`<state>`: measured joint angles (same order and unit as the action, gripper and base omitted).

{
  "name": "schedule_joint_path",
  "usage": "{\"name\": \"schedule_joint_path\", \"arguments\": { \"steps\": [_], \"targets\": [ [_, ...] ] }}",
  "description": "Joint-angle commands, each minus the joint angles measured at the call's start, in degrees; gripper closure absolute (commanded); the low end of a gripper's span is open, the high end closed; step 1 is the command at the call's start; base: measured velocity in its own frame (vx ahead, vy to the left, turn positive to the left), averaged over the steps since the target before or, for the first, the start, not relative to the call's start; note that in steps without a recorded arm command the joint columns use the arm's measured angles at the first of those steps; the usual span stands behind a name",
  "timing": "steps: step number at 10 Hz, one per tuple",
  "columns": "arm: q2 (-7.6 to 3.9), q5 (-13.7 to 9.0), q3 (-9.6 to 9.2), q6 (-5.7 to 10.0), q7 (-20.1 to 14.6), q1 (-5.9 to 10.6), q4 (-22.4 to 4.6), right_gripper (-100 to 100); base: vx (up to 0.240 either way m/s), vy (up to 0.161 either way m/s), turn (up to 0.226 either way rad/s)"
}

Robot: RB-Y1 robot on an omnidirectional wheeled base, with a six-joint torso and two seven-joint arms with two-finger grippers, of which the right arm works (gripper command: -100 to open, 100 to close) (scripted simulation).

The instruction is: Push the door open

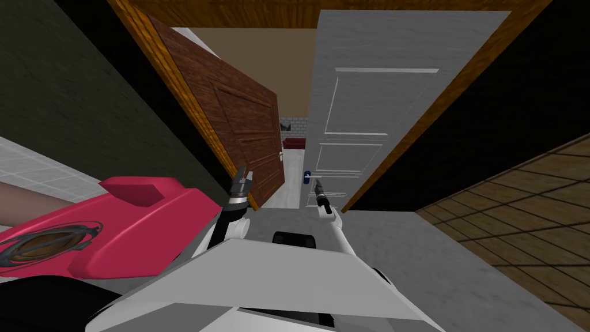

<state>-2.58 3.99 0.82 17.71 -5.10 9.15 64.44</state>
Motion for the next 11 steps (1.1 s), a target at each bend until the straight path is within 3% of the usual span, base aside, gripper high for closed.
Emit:
{"name": "schedule_joint_path", "arguments": {
  "steps": [1, 7, 8, 11],
  "targets": [
    [-0.24, -0.05, 0.2, -0.02, 0.06, 0.15, -0.23, -100, 0.203, 0.013, 0.015],
    [0.36, -0.21, 0.76, 0.21, 0.21, 0.63, -1.16, -100, 0.18, 0.016, 0.017],
    [0.36, -0.21, 0.76, 0.21, 0.21, 0.63, -1.16, 100, -0.013, 0.003, -0.005],
    [0.36, -0.21, 0.76, 0.21, 0.21, 0.63, -1.16, 100, -0.013, 0.0, 0.006]
  ]
}}
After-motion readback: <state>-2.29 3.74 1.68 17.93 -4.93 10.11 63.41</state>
